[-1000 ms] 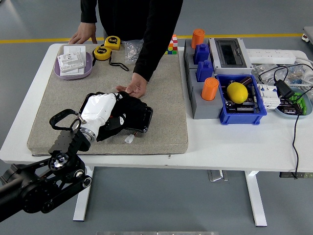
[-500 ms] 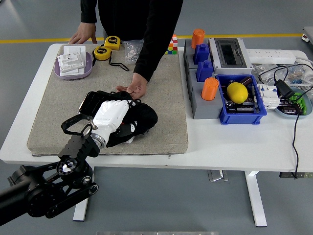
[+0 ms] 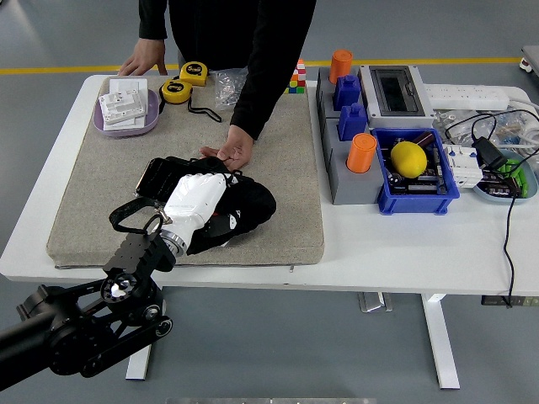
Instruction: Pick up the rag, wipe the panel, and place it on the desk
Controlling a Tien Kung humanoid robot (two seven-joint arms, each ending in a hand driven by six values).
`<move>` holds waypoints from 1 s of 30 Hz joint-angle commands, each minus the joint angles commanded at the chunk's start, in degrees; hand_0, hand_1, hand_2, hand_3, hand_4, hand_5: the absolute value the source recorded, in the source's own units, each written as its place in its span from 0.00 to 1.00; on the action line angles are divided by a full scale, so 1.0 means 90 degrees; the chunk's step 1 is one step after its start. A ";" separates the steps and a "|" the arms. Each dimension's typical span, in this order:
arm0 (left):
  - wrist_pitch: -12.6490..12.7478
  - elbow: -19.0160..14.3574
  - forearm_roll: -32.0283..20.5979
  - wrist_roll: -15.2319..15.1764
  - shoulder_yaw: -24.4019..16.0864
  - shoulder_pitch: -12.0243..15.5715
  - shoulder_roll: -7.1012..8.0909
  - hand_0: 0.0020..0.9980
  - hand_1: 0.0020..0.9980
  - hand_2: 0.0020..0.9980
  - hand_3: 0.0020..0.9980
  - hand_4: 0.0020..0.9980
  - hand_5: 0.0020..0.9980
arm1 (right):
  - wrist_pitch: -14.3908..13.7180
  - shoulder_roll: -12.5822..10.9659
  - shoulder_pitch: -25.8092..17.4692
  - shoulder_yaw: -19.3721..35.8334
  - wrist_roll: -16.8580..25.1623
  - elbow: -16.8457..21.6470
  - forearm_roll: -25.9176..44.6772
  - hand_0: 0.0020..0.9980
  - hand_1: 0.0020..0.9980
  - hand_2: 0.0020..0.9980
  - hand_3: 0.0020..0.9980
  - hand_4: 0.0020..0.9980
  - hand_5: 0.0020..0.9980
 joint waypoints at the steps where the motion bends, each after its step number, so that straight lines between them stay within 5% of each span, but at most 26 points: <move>1: 0.0001 0.0028 0.0004 -0.0002 -0.0036 0.0010 0.0007 0.25 0.22 0.58 0.51 0.32 0.00 | 0.0000 0.0001 0.0000 0.0013 -0.0002 0.0001 -0.0009 0.74 0.66 0.70 0.62 1.00 0.56; 18: 0.0053 0.0465 0.0169 -0.0055 -0.1007 0.0264 0.0168 0.25 0.22 0.58 0.51 0.32 0.00 | -0.0010 0.0010 -0.0048 0.0080 -0.0028 0.0017 -0.0057 0.74 0.66 0.70 0.62 1.00 0.56; 30: 0.0078 0.0727 0.0242 -0.0084 -0.1299 0.0372 0.0223 0.25 0.22 0.58 0.51 0.32 0.00 | -0.0013 0.0017 -0.0063 0.0119 -0.0037 0.0028 -0.0091 0.74 0.66 0.70 0.62 1.00 0.56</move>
